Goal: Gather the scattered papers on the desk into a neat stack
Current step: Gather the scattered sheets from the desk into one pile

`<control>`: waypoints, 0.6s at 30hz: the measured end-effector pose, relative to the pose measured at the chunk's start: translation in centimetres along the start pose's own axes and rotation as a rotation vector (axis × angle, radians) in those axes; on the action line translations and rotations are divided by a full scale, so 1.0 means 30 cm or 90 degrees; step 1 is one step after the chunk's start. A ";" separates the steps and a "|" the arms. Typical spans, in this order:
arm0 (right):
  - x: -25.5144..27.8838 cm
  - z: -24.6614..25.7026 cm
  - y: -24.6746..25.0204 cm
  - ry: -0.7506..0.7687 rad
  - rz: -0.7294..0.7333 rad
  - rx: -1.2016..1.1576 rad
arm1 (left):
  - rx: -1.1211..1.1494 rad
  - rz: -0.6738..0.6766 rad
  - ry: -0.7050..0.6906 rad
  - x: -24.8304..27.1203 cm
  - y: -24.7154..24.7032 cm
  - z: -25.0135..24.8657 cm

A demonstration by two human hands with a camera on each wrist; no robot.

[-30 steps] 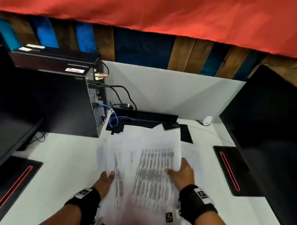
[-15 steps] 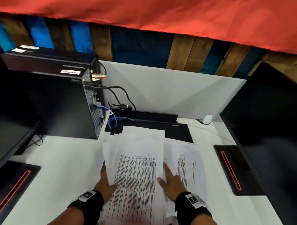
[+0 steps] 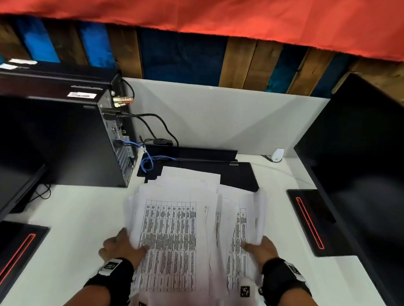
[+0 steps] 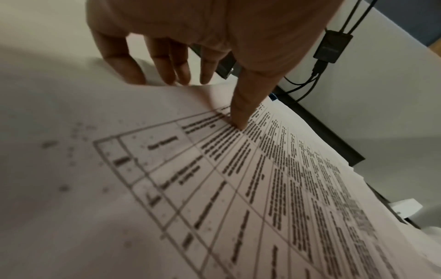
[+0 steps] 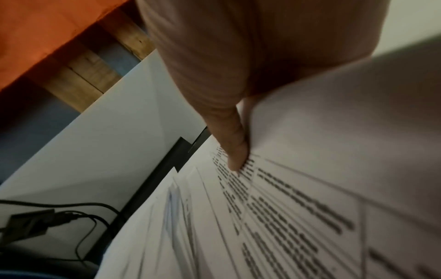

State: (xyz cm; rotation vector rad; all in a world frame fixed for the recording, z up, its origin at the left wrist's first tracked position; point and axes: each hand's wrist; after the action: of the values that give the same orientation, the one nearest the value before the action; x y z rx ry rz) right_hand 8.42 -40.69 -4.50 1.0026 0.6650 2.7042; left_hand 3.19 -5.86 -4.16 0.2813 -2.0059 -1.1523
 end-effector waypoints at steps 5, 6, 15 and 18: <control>0.036 -0.001 -0.046 0.049 0.053 -0.106 | 0.193 0.032 0.024 -0.012 0.016 -0.027; 0.033 -0.003 -0.049 0.073 0.047 -0.114 | 0.217 0.058 0.021 -0.024 0.023 -0.028; 0.133 0.134 0.015 0.217 -0.033 -0.086 | 0.390 0.130 -0.035 -0.065 -0.043 -0.032; 0.175 0.213 0.067 0.266 -0.169 0.020 | 0.398 0.129 -0.020 -0.035 -0.046 -0.035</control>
State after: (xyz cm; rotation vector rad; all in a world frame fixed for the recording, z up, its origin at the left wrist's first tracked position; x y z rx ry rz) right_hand 8.62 -38.59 3.75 0.3170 0.8416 2.6808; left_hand 4.41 -6.74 -5.53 0.3592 -2.3199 -0.3839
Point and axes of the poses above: each hand's wrist, its own x-axis away from the middle knuckle, its own y-axis out of the back of the hand, z = x × y, and after that the axes turned 2 degrees about -x, right-handed
